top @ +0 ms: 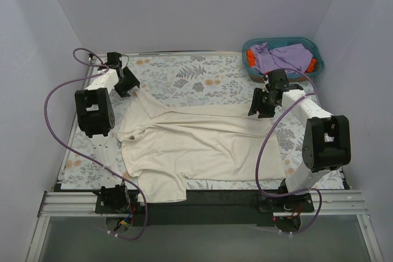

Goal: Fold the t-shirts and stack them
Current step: Flatten the tshirt out

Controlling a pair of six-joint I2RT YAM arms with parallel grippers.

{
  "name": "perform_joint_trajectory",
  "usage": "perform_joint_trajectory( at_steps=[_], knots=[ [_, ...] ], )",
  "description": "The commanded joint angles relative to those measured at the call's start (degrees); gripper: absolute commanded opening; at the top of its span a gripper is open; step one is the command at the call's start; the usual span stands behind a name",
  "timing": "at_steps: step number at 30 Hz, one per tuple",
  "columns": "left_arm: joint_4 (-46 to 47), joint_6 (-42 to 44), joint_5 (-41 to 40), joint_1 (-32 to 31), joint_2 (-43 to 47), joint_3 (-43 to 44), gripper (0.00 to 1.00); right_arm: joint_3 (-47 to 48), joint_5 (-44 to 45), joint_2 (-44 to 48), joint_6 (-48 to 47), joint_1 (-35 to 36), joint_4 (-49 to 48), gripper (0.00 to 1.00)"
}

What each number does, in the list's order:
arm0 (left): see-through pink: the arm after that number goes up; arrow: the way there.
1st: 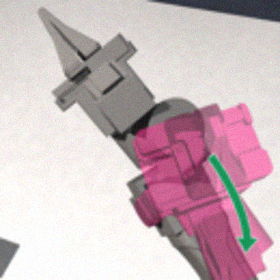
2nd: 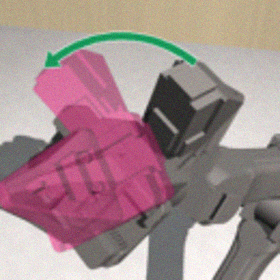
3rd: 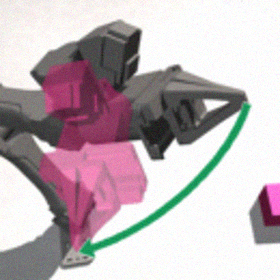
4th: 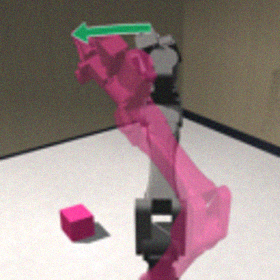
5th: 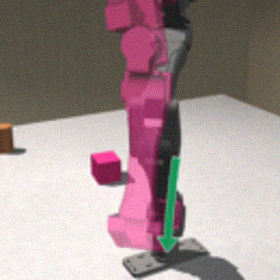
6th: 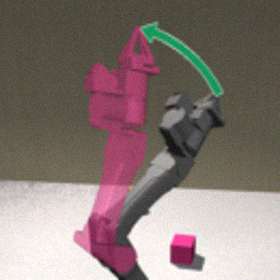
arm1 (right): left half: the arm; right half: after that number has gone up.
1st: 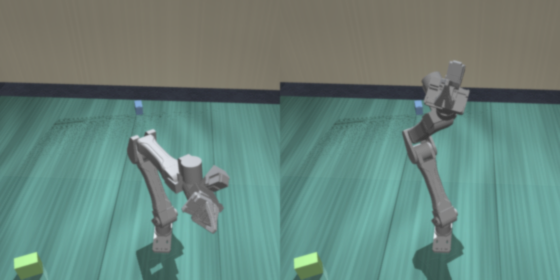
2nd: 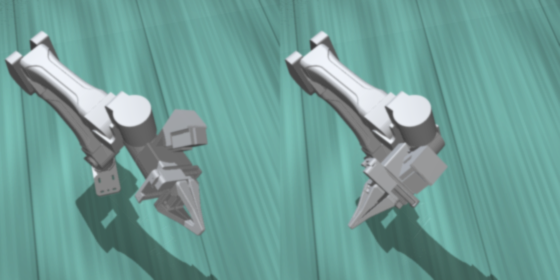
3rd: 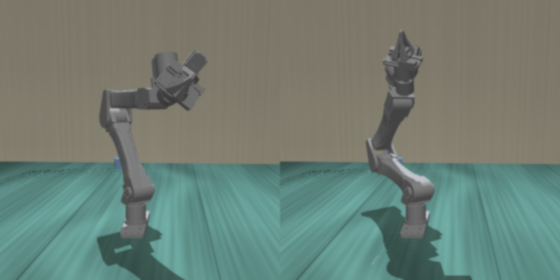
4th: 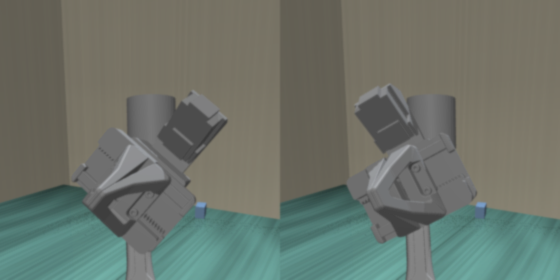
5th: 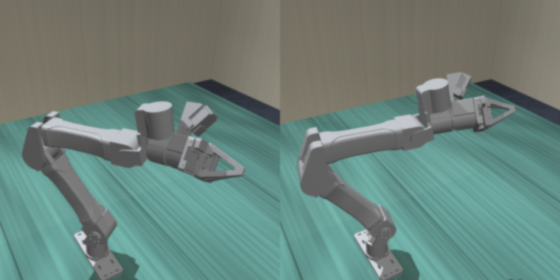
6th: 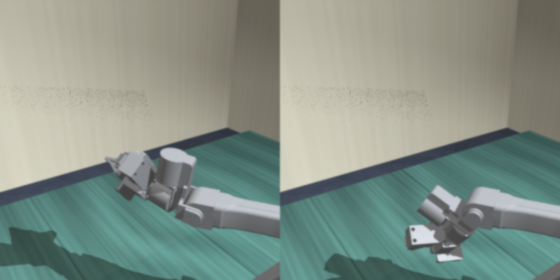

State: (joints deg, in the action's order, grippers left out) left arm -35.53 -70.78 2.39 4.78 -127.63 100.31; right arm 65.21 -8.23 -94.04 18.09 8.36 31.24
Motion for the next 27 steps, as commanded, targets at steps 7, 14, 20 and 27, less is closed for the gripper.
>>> perform_joint_trajectory(
  at_steps=[7,14,20,27],
  knots=[
    [-2.4,4.9,-3.3,-3.2,-2.8,3.8,0.47,1.9,-0.9,-1.1,-0.1,0.0,-0.8,0.47],
    [-4.0,5.3,-4.7,-3.9,-2.6,1.1,0.41,2.1,-0.6,-1.1,-0.2,0.0,-1.0,0.47],
    [-3.8,5.7,-5.4,-4.0,-2.5,0.4,0.24,3.3,-0.1,-2.2,-0.2,0.0,-1.9,0.47],
    [-5.0,5.7,-4.4,-4.0,-1.7,3.5,0.0,6.3,4.5,-5.3,1.3,-1.0,-4.0,0.53]
  ],
)
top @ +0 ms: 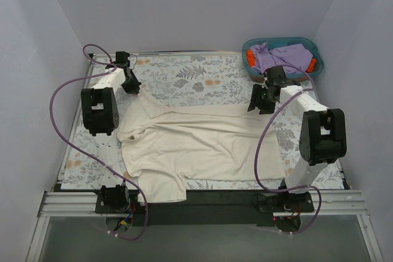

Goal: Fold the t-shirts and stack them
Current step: Flatten the tshirt out

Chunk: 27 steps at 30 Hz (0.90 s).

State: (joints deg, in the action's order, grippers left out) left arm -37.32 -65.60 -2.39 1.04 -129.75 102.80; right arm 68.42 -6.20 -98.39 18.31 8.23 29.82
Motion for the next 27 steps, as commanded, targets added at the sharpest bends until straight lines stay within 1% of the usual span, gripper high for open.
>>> perform_joint_trajectory(
  at_steps=[1,2,4,11,20,27],
  knots=[
    [-3.2,0.3,0.5,-0.2,1.2,1.0,0.0,3.3,2.8,-1.7,2.3,-1.1,-2.8,0.54],
    [-3.3,0.0,0.6,-0.2,1.6,0.8,0.0,3.5,3.2,-2.1,3.0,-1.8,-3.2,0.56],
    [-3.3,-0.8,1.5,-0.2,3.0,0.3,0.0,3.1,3.5,-3.0,4.4,-2.4,-4.0,0.57],
    [-4.0,-2.7,2.3,-0.2,6.4,-1.0,0.0,-0.6,2.2,-3.7,10.3,-5.1,-6.6,0.53],
    [-5.6,-3.1,2.3,-0.2,6.6,1.7,0.0,-4.0,-1.6,-4.4,11.5,-5.6,-6.9,0.52],
    [-6.0,-3.2,2.3,-0.2,7.1,1.9,0.0,-4.1,-3.6,-5.4,11.9,-5.6,-7.6,0.48]
  ],
)
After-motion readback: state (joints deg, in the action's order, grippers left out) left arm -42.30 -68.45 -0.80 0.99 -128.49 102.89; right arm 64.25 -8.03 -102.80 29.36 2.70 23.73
